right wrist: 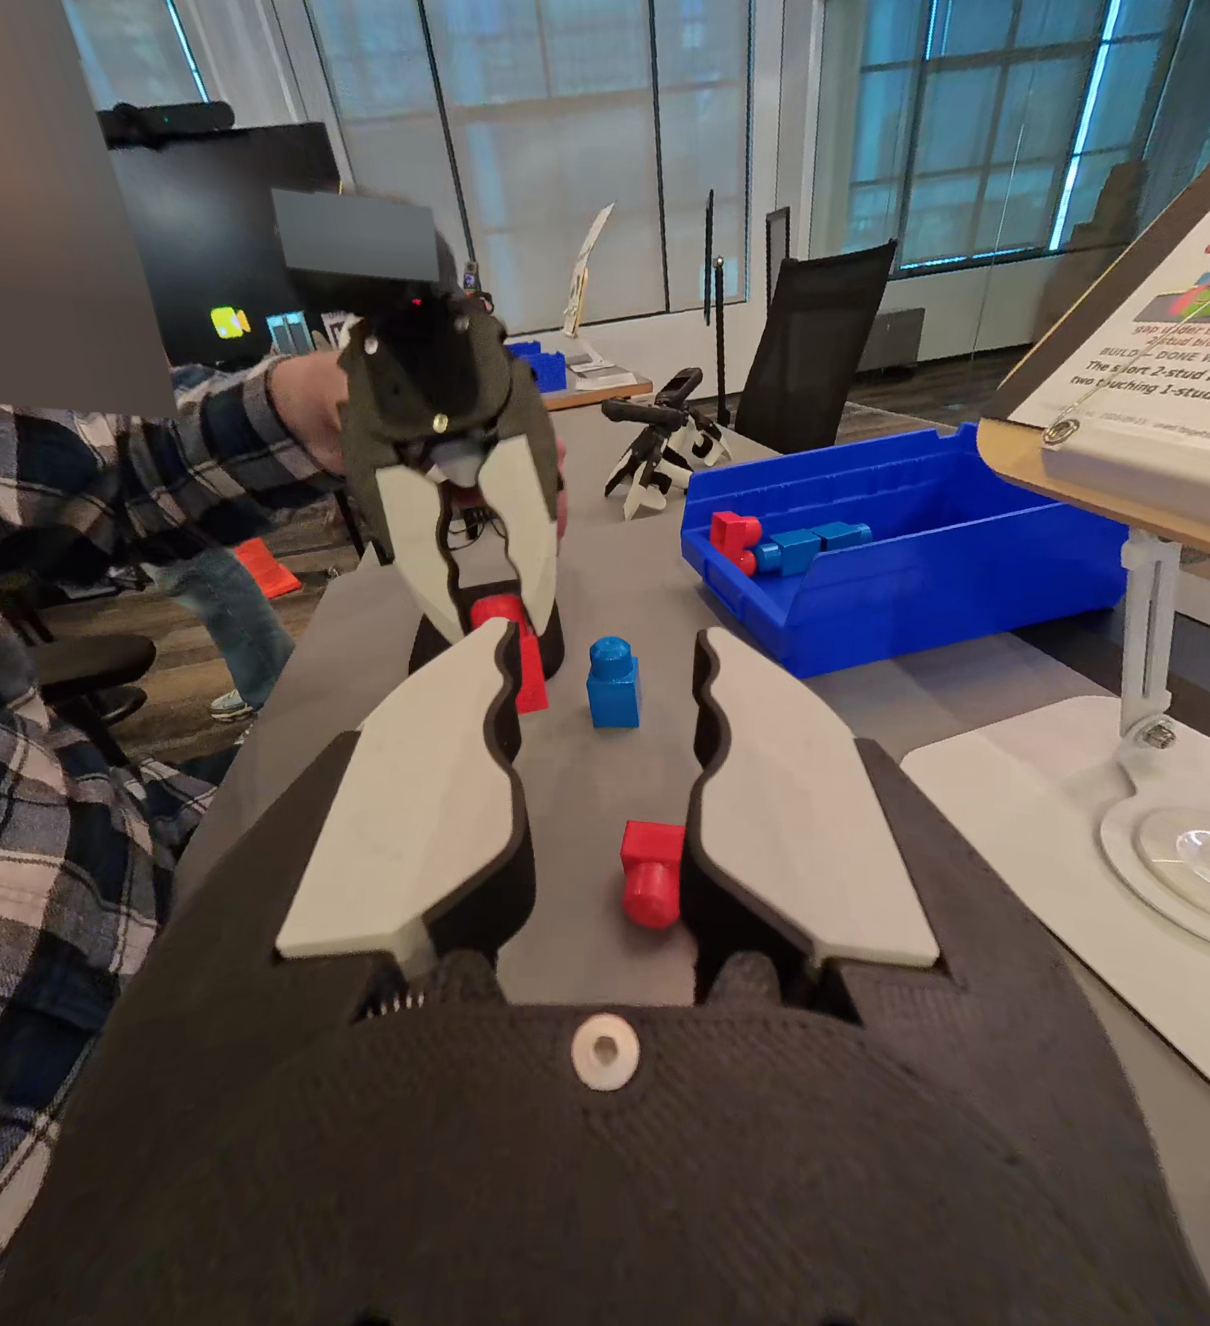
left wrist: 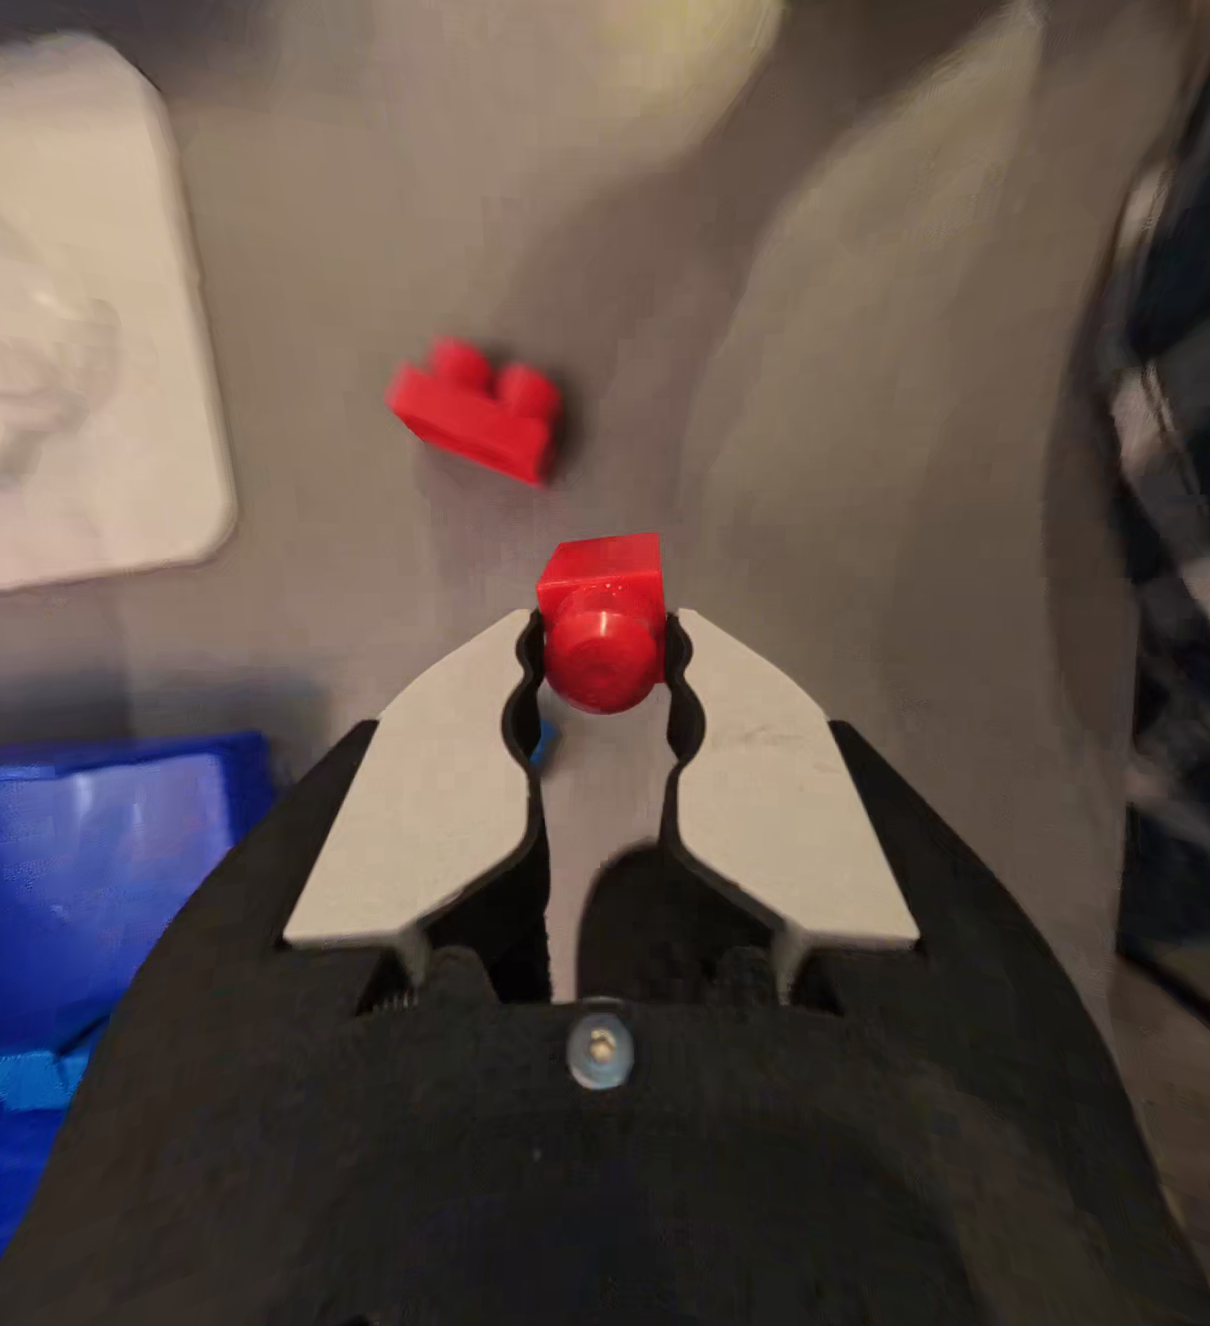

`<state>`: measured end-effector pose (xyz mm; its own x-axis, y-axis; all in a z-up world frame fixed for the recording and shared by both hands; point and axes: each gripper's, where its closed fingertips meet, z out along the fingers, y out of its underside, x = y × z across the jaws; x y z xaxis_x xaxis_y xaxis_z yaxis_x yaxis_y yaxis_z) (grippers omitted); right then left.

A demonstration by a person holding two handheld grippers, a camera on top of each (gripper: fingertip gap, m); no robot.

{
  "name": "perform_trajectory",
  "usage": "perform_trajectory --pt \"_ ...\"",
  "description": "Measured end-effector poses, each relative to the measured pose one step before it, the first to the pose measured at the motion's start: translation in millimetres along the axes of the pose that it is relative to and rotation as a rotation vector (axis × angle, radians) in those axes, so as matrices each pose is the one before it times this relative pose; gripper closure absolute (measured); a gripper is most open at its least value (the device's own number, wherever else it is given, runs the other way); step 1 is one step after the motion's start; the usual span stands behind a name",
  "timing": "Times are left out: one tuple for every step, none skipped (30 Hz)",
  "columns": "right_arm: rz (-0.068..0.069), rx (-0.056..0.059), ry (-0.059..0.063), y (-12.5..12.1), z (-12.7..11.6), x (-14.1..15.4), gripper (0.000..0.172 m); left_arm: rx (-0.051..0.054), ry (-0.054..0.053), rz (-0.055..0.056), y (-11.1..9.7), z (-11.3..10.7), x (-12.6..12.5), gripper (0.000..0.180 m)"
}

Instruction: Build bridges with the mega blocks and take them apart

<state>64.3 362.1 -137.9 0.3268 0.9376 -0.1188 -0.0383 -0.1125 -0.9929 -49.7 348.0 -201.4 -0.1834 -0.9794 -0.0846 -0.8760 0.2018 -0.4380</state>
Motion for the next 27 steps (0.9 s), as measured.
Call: perform_trajectory --pt "-0.0045 -0.0130 -0.0008 2.51 0.64 -0.02 0.126 -0.0820 0.0135 0.0156 17.16 7.86 8.67 0.149" --pt "-0.0090 -0.0137 -0.0001 2.66 0.88 -0.33 0.127 -0.0772 -0.0334 0.0145 16.07 8.19 1.76 0.149" --pt "-0.0061 -0.0060 -0.0030 1.74 0.85 -0.82 0.128 -0.0681 0.0092 0.0041 14.43 8.65 7.11 0.149" --pt "0.0002 -0.0053 -0.0074 1.38 0.97 -1.36 0.129 -0.0348 0.0252 0.0102 8.21 7.90 9.11 0.149" --pt "-0.0007 -0.0086 -0.0055 1.58 1.46 -1.08 0.130 -0.0184 -0.0204 0.0091 3.85 6.75 1.20 0.149" --pt "-0.0060 -0.0086 -0.0013 1.32 1.58 -0.75 0.130 -0.0322 -0.0026 0.0060 4.67 6.75 1.91 0.149" --pt "-0.0064 -0.0027 -0.0021 0.48 1.41 -1.06 0.130 -0.0246 0.0256 0.0132 3.84 6.15 4.66 0.148" --pt "-0.0029 -0.0001 -0.0051 -0.05 1.10 -1.56 0.131 -0.0009 -0.0053 0.0062 0.35 4.37 -1.34 0.148" --pt "-0.0022 -0.0056 -0.0021 0.83 0.89 -1.04 0.131 0.0420 0.0028 -0.0043 -5.50 -0.14 -1.71 0.148" --pt "-0.0049 -0.0093 0.0032 1.32 0.56 -0.34 0.131 0.0212 0.0259 0.0119 -2.42 0.22 2.06 0.148" --pt "-0.0046 -0.0043 0.0012 0.72 -0.09 -0.52 0.131 -0.0001 -0.0116 0.0135 -0.60 0.70 -2.52 0.148" --pt "-0.0009 0.0028 -0.0012 -0.17 -0.48 -0.60 0.131 -0.0178 -0.0179 -0.0004 1.25 0.76 -3.08 0.143" --pt "0.0007 0.0038 -0.0014 -0.50 -0.84 -0.41 0.132 -0.0104 -0.0044 -0.0017 1.53 -0.56 -0.59 0.135" --pt "-0.0006 0.0012 0.0011 -0.19 -0.87 0.16 0.132 0.0124 -0.0190 -0.0052 -0.07 -3.57 -1.70 0.131" --pt "-0.0016 0.0016 0.0013 -0.35 -0.79 0.45 0.132 0.0377 -0.0243 -0.0167 -1.70 -6.50 -2.07 0.125" --pt "0.0002 0.0038 0.0016 -0.54 -1.04 0.70 0.133 0.0653 -0.0052 -0.0323 -3.62 -9.17 -0.06 0.119" --pt "0.0017 0.0025 -0.0010 -0.22 -0.81 0.60 0.134 0.0689 -0.0114 -0.0386 -2.48 -10.96 -1.61 0.115" --pt "0.0012 0.0007 -0.0031 -0.12 -0.34 0.27 0.134 0.0528 -0.0578 -0.0281 1.29 -11.37 -8.65 0.109" --pt "-0.0006 0.0013 -0.0031 -0.18 -0.17 0.14 0.134 0.0486 -0.0565 -0.0159 4.24 -8.77 -9.68 0.099" --pt "-0.0004 0.0024 -0.0048 -0.34 0.29 -0.22 0.134 0.0452 -0.0326 -0.0283 6.44 -3.80 -8.81 0.088" --pt "0.0013 0.0040 -0.0077 -0.45 0.47 -0.83 0.135 0.0322 -0.0089 -0.0485 8.35 1.26 -8.28 0.083" --pt "0.0009 0.0030 -0.0067 -0.31 0.89 -1.12 0.135 0.0227 0.0190 -0.0483 8.55 5.45 -5.21 0.076" --pt "-0.0007 -0.0019 -0.0043 0.33 0.97 -1.03 0.135 0.0246 0.0265 -0.0216 6.94 7.46 -3.43 0.070" --pt "-0.0014 -0.0032 -0.0031 0.73 0.90 -1.12 0.135 0.0194 0.0160 -0.0037 6.05 7.96 -4.02 0.070" --pt "0.0001 0.0001 -0.0018 0.53 0.52 -1.07 0.135 0.0166 0.0521 -0.0147 4.26 8.68 1.28 0.069" --pt "0.0018 0.0020 -0.0034 0.30 0.17 -1.25 0.136 0.0162 0.0491 -0.0150 2.71 8.71 1.28 0.067" --pt "0.0010 -0.0005 -0.0022 0.60 0.03 -0.96 0.136 0.0087 0.0323 -0.0062 2.51 7.78 -0.11 0.065"
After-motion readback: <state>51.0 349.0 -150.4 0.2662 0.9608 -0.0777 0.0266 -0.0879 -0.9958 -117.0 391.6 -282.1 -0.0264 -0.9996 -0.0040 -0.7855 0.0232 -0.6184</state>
